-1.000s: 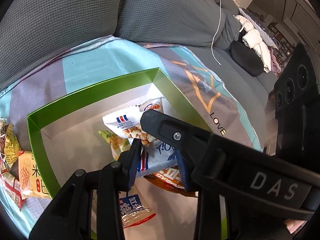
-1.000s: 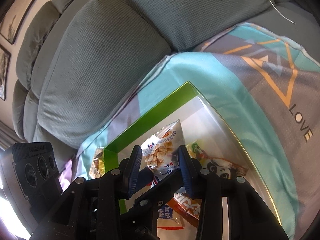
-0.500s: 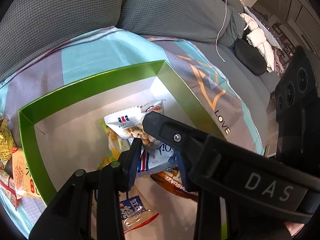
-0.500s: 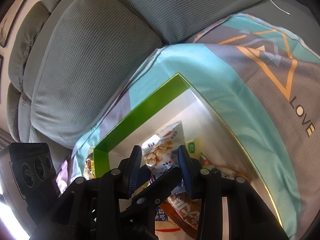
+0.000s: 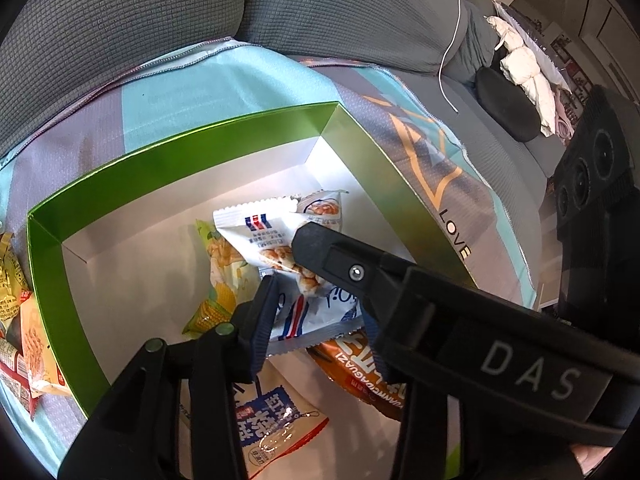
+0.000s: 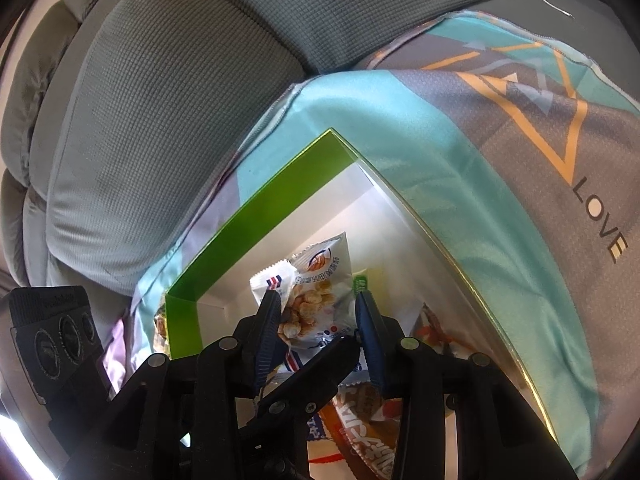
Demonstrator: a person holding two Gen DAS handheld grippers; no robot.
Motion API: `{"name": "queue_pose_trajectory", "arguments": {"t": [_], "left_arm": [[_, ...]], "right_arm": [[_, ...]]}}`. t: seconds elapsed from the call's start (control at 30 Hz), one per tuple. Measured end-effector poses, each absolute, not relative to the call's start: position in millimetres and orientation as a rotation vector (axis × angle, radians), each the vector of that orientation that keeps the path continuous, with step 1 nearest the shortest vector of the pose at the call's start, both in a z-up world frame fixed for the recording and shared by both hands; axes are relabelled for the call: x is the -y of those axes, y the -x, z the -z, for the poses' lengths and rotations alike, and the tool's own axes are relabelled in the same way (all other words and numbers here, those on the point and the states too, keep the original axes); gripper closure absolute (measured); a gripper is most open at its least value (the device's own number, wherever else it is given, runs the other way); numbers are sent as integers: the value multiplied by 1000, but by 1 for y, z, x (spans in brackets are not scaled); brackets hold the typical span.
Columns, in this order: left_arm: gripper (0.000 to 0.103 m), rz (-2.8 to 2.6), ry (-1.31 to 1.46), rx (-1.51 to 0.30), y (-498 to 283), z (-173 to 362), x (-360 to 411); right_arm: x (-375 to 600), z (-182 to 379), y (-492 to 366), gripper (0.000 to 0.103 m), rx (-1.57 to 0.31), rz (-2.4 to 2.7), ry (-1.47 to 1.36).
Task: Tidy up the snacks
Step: 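Open the right gripper to release the peanut packet in the box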
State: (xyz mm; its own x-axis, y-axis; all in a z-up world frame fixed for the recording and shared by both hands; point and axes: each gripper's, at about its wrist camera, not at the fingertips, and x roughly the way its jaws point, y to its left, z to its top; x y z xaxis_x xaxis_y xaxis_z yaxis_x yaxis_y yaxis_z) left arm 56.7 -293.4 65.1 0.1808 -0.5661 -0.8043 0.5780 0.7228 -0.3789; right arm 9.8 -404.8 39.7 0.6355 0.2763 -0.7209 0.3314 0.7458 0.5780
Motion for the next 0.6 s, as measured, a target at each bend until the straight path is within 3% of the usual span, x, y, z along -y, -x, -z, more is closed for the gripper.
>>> {"name": "queue_pose_trajectory", "arguments": {"t": [0.3,0.6], "left_arm": [[53,800,7,-1162,-59,-61,290],[52,797,13,-1175,-59,-58,290]], "right_arm": [[406,-38,-11,62,-919,48,-758],[406,-34,-12,55,-930,63,-757]]}}
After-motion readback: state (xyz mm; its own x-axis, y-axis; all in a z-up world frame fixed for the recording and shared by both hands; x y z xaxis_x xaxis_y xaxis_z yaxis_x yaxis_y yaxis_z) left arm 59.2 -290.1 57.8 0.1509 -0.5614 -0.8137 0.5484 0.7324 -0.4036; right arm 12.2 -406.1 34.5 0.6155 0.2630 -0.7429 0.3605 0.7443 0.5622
